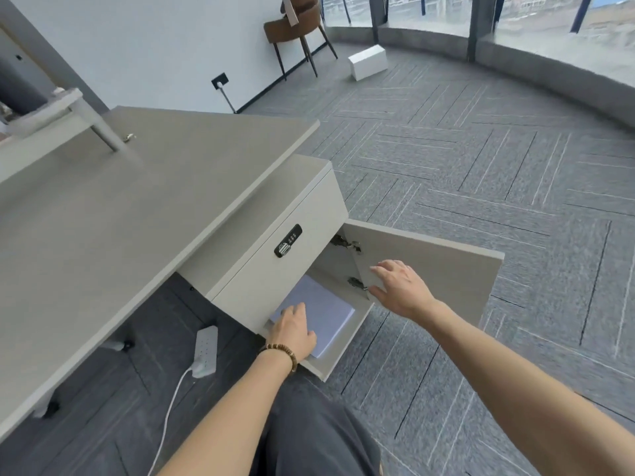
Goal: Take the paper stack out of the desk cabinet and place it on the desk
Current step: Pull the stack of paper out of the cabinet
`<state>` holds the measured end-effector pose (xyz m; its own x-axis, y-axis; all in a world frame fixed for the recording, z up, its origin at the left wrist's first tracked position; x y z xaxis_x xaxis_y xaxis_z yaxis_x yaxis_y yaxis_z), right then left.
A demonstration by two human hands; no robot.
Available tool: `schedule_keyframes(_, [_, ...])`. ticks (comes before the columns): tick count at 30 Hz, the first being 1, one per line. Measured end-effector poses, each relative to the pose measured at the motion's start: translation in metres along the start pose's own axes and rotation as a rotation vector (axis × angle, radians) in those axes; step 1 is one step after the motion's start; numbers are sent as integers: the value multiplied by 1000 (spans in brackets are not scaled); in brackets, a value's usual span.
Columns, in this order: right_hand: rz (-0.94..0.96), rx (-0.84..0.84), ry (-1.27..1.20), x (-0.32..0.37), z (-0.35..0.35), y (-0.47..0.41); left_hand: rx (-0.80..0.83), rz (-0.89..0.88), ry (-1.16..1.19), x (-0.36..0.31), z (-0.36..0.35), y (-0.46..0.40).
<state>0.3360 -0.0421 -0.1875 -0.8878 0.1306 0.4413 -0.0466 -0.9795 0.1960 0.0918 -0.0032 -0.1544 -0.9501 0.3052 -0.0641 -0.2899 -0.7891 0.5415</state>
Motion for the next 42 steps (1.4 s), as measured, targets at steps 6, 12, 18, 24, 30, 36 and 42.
schedule_keyframes(6, [-5, 184, -45, 10, -60, -60, 57, 46, 173, 20, -34, -62])
schedule_keyframes(12, [-52, 359, 13, -1, -124, -113, 129, 116, 284, 34, -80, -121])
schedule_keyframes(18, [-107, 492, -18, -25, -177, -150, 146, 300, 561, 47, -121, -174])
schedule_keyframes(24, [-156, 574, -82, -36, -222, -188, 137, 454, 731, 53, -160, -209])
schedule_keyframes(30, [-190, 572, -171, -49, -258, -218, 115, 461, 842, 48, -190, -245])
schedule_keyframes(36, [-181, 564, -177, -61, -292, -234, 85, 543, 876, 53, -223, -283])
schedule_keyframes(42, [-180, 473, -114, -65, -309, -251, 85, 628, 899, 59, -246, -302])
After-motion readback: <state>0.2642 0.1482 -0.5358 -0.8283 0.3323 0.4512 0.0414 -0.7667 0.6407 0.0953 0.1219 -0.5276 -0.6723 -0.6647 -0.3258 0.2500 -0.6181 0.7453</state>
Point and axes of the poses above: each hand's wrist, its own y-axis away from the middle knuckle, its own z-axis out of the back of the hand, x = y × z, the point moved 1 cm from there along -y, towards the middle knuckle, and after that the axes turned 11 degrees about x, right-handed, at the moved point
